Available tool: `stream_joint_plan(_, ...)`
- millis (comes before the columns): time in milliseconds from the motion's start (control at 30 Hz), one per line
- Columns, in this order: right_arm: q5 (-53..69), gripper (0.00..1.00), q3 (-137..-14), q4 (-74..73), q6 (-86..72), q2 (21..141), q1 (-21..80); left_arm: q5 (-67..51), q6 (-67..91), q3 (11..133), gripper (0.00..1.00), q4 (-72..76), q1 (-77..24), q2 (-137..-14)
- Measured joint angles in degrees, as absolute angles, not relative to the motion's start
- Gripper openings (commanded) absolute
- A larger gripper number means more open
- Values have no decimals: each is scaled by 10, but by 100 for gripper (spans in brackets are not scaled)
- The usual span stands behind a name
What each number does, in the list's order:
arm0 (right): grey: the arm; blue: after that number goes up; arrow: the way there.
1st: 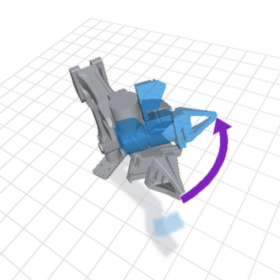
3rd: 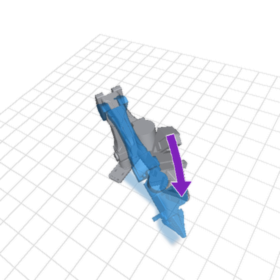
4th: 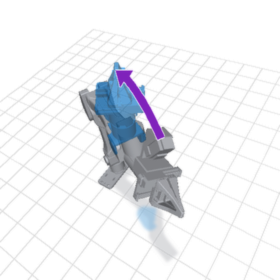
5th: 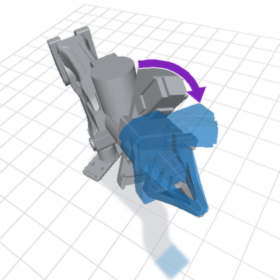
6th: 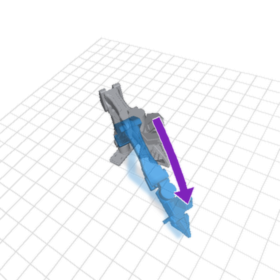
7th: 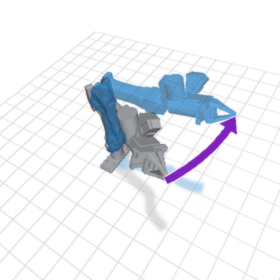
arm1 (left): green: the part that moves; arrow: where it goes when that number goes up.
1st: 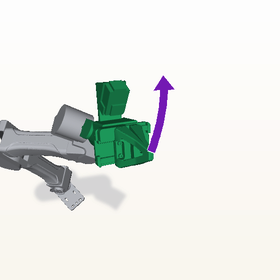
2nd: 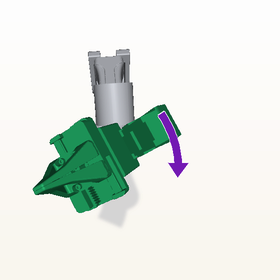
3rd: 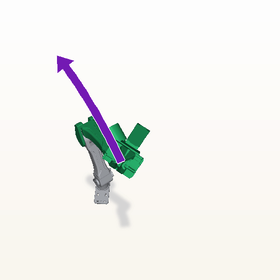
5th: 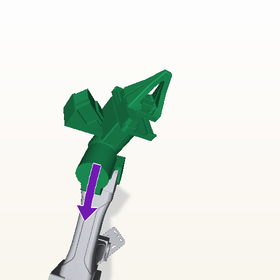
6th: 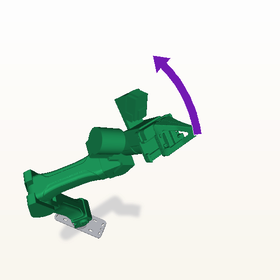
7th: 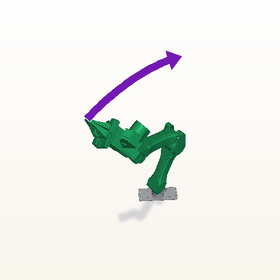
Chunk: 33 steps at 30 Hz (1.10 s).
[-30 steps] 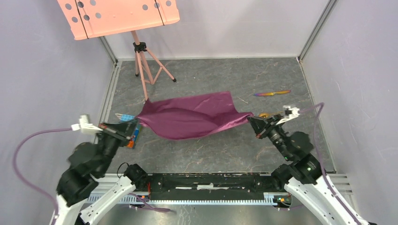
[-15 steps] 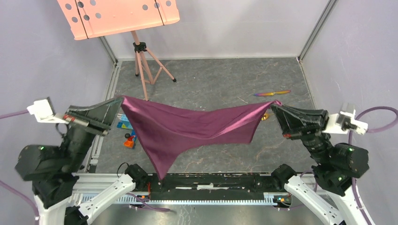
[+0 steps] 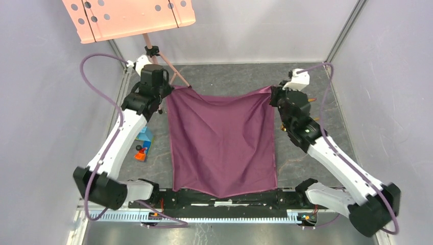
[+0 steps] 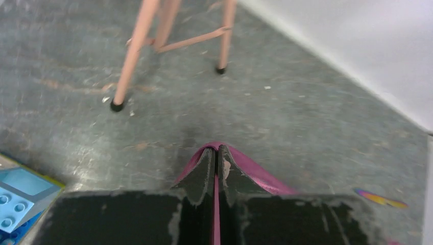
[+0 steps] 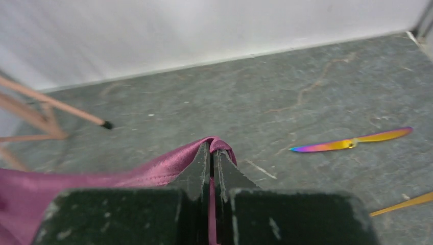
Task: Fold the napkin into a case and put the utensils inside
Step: Fold and flatten the napkin at the center of the board.
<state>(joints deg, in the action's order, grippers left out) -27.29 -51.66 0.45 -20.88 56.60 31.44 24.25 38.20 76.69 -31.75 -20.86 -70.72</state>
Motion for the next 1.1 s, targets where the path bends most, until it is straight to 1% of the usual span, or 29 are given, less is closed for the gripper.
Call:
stream_joint_plan(67,-277,0,-516,32,-198,619,291,217,391,751,2,-313,-161,-755)
stream_joint_plan(133,-274,0,-512,69,-192,661,267,183,401,746,2,-298,-135,-799)
stream_joint_plan(300,-227,0,-504,158,-182,774,209,110,405,746,2,-248,-115,-885)
stream_joint_plan(433,-159,0,-528,143,-181,848,178,69,405,732,2,-225,-108,-903)
stream_joint_plan(500,-130,0,-541,127,-181,862,170,55,405,727,2,-222,-104,-903)
stream_joint_plan(667,-70,0,-532,100,-181,841,168,22,405,691,2,-212,-98,-900)
stream_joint_plan(800,-31,0,-467,70,-181,773,169,-17,405,620,2,-216,-98,-885)
stream_joint_plan(900,-17,0,-416,31,-178,721,168,-48,407,548,2,-226,-98,-848)
stream_joint_plan(1100,13,0,-323,-22,-177,649,160,-95,409,472,2,-239,-98,-783)
